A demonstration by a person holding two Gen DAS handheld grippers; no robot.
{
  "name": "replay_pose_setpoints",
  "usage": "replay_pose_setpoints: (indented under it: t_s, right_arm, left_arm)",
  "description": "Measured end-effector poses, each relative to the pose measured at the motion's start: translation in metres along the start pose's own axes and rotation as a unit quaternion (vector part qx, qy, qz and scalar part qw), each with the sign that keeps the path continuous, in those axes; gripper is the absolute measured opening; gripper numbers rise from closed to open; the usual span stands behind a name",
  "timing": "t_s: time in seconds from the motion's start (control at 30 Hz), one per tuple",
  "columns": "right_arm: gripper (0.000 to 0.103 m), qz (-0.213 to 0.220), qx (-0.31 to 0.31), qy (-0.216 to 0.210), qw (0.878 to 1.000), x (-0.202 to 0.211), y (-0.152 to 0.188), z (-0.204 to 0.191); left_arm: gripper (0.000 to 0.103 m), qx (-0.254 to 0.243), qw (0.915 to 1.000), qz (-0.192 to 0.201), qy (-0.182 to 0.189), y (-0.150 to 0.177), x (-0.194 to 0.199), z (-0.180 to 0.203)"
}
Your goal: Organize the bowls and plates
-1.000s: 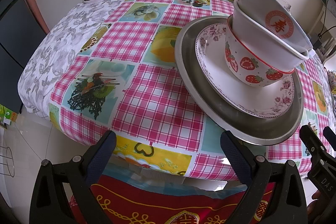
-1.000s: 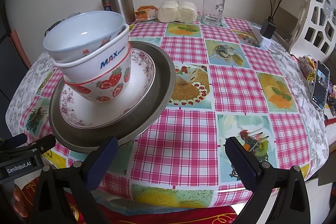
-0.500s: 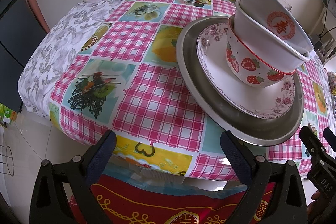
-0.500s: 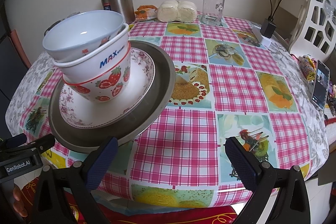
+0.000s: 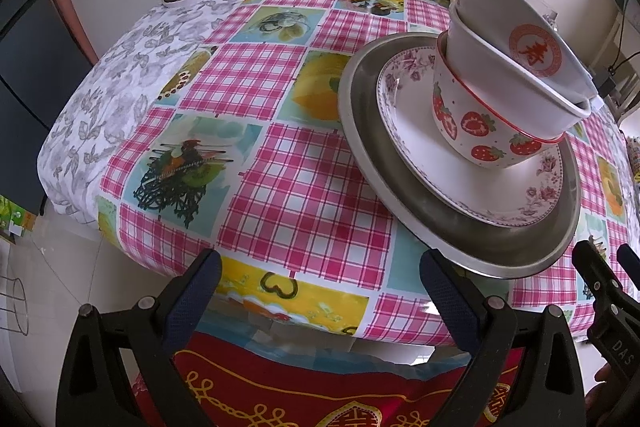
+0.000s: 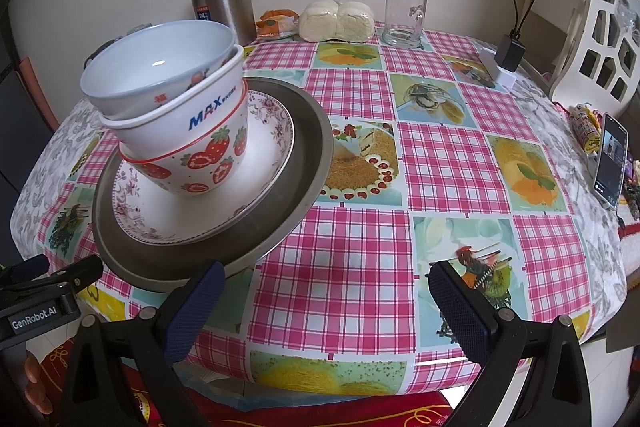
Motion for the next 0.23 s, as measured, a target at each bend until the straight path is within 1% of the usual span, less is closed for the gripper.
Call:
replay_pose_setpoints:
  t_s: [0.23]
  right_arm:
    - [0.103,0.0,0.0,0.0,1.0,-0.0002,-0.0004,-0.0001]
  left_arm:
    - [0.099,-0.001,1.0,-0.001,0.002,0.0,0.0013,0.001]
Point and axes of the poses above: each gripper's, at about its wrist camera, not at the fingertips, and x roughly against the way its jaws point, z to its right, y to its underside, the point moved 4 cm from there along -x, roughly the way its jaws point, and after that the axes turned 5 degrees about -z, right-handed, at the moved point
